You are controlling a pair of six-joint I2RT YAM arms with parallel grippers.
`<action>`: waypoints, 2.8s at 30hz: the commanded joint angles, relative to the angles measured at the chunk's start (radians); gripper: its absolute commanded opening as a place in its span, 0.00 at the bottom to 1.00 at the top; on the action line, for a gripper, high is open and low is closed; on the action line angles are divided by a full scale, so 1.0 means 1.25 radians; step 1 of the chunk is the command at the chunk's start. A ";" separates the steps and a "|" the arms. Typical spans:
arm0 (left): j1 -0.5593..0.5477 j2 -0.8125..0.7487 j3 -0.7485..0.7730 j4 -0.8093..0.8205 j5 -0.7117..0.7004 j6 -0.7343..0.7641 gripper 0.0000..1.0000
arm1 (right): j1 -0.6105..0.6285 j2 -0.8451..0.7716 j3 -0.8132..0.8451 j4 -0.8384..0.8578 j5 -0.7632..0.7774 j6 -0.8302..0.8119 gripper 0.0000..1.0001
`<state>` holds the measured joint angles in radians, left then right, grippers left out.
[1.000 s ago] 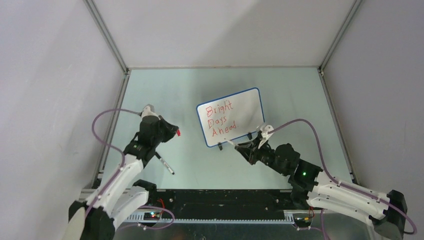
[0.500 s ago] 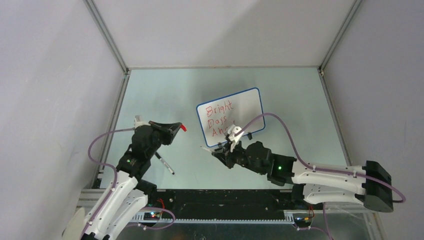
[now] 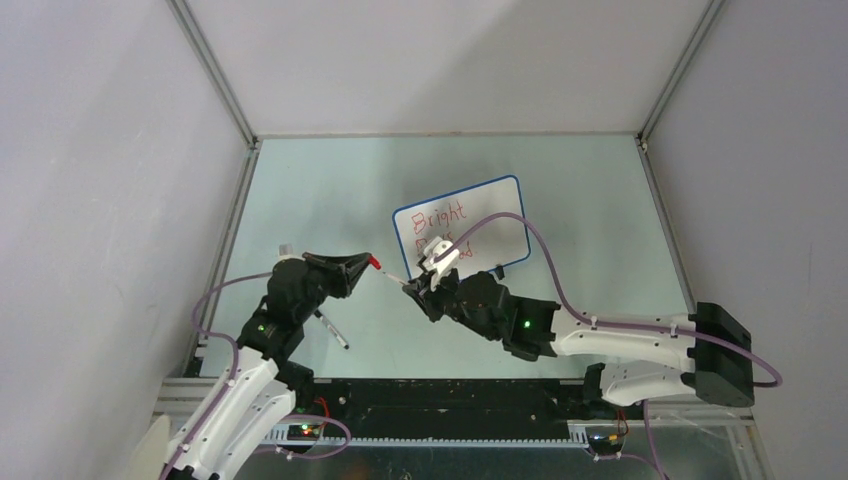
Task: Write a sentence on the whiteboard
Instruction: Close the whiteboard marker at the center of the board.
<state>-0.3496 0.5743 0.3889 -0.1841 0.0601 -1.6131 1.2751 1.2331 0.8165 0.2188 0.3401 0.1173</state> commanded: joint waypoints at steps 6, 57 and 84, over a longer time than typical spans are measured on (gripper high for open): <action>-0.003 -0.023 -0.021 0.076 0.042 -0.047 0.00 | 0.005 0.044 0.061 0.024 0.034 -0.024 0.00; 0.014 -0.064 -0.052 0.089 0.066 -0.052 0.00 | 0.000 0.113 0.120 0.021 0.055 -0.045 0.00; 0.016 -0.082 -0.106 0.202 0.118 -0.160 0.00 | -0.033 0.434 0.305 0.227 0.133 -0.162 0.00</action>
<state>-0.2901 0.4969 0.2554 -0.0093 -0.0090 -1.7912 1.2892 1.7050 1.1095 0.4042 0.5713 -0.1123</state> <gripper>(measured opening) 0.025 0.136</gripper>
